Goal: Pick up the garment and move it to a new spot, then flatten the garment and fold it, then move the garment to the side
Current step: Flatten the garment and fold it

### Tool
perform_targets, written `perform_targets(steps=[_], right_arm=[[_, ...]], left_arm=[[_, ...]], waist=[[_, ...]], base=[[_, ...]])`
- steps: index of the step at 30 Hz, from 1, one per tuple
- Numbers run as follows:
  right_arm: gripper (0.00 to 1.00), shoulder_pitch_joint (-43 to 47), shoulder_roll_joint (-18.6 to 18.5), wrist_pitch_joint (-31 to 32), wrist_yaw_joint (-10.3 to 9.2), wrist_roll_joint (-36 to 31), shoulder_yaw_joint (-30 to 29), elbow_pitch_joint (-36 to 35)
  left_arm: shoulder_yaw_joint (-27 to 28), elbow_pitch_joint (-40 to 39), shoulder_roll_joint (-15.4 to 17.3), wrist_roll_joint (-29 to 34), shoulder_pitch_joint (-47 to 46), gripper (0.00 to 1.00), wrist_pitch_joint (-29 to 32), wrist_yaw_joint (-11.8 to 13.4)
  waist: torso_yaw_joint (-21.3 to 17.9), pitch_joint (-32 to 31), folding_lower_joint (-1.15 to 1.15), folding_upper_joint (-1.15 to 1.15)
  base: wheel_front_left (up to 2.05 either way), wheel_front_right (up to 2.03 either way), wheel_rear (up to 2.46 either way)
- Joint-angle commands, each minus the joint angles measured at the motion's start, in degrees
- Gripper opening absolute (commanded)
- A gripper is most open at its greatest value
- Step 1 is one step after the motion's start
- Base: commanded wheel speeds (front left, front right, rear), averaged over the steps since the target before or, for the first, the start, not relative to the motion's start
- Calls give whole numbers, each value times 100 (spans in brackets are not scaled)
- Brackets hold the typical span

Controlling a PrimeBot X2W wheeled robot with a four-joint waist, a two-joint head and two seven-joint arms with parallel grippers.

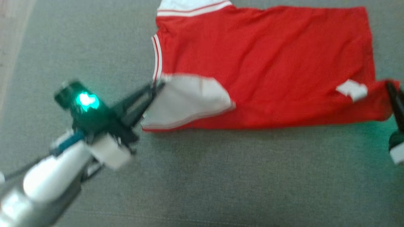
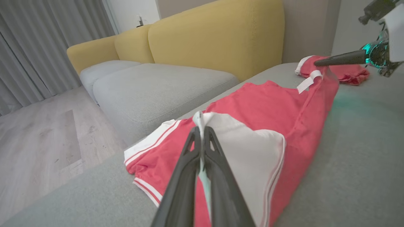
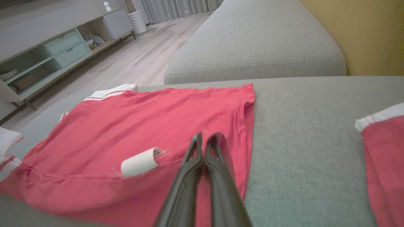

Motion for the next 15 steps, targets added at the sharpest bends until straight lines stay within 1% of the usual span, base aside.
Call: perform_targets(steps=[1, 6, 7, 8, 9, 10, 15], right_arm=[[0, -201, -253, 40, 37, -27, 66, -58], [0, -812, -270, 91, 37, -33, 301, 230], [8, -905, -253, 97, 37, -15, 371, 291], [91, -1041, -212, 109, 37, 31, 485, 440], [100, -1097, -195, 80, 37, 29, 523, 509], [100, -1134, -170, 43, 37, 38, 550, 577], [100, -1068, -166, -285, 37, 48, 618, 740]], left_arm=[[187, 20, 172, -36, -523, 0, -27, 11], [6, 551, 69, -113, -1320, 0, -27, 11], [-26, 656, 56, -103, -1409, 0, -27, 11], [-14, 857, -1, -104, -1508, 38, -27, 11], [48, 965, -46, -125, -1511, 98, -27, 10], [119, 1027, -107, -167, -1483, 100, -27, 10], [576, 1158, -364, -333, -899, 100, -27, 51]], waist=[[-31, 227, -1, 0], [-82, 468, -1, 0], [-94, 498, -1, 0], [-105, 532, -1, 0], [-112, 544, -1, 0], [-119, 547, -1, 0], [-134, 400, -1, 0]], base=[[0, 0, 0], [0, 0, 0], [0, 0, 0], [0, 0, 0], [0, 0, 0], [0, 0, 0], [0, 0, 0]])
